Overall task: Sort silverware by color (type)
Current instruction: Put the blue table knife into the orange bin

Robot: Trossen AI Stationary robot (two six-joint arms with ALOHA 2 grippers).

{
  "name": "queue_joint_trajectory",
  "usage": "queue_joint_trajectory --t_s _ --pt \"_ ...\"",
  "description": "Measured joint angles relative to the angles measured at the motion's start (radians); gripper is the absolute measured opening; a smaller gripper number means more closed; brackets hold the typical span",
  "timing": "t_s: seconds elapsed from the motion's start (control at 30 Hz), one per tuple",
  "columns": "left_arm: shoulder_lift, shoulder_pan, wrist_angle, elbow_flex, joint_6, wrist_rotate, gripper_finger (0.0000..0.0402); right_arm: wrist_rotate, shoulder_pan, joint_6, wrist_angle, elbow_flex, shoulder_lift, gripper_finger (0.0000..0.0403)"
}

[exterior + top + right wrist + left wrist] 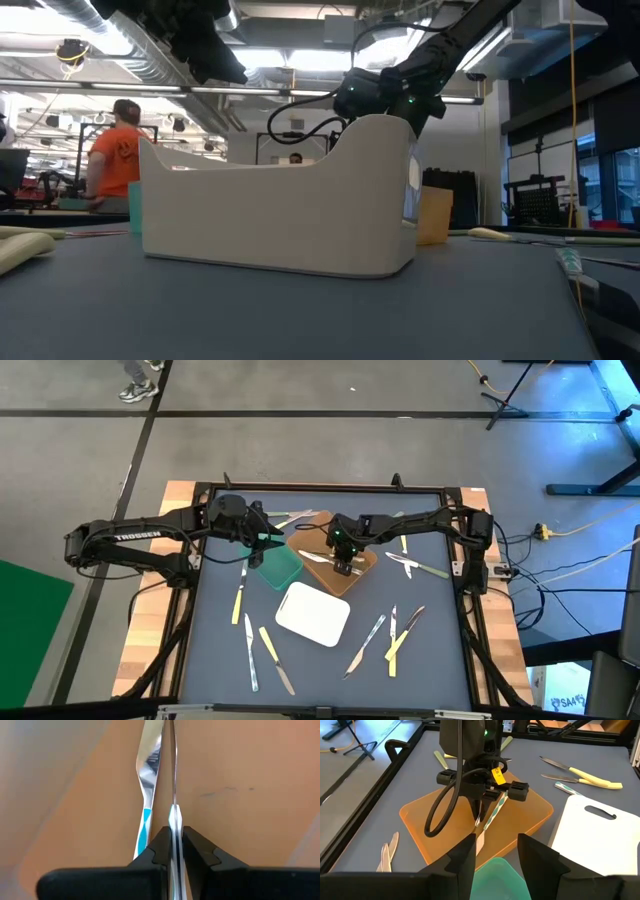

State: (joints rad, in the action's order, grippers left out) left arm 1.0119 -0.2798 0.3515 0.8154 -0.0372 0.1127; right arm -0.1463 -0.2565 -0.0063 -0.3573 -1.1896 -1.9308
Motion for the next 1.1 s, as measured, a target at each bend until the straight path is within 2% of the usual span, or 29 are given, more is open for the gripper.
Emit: queue_joint_trajectory --t_s 0.57,0.67,0.87,1.0,1.1 --pt "0.0 -0.002 0.0 0.0 -0.003 0.0 0.0139 0.0 0.0 0.001 -0.005 0.0 0.0 0.0035" --pt "0.0 -0.021 -0.002 0.0 -0.058 0.0 0.0139 0.0 0.0 0.001 -0.007 0.0 0.0 0.0035" --pt "0.0 -0.14 -0.028 0.0 -0.142 0.025 0.0139 0.0 0.0 0.001 -0.011 0.0 0.001 0.0035" --pt "0.0 -0.249 -0.046 -0.001 -0.204 0.107 0.0139 0.0 0.0 0.001 -0.011 0.0 0.002 0.0035" --pt "0.0 -0.324 -0.129 -0.037 -0.264 0.198 0.0139 0.0 0.0 0.001 -0.011 0.0 0.002 0.0035"
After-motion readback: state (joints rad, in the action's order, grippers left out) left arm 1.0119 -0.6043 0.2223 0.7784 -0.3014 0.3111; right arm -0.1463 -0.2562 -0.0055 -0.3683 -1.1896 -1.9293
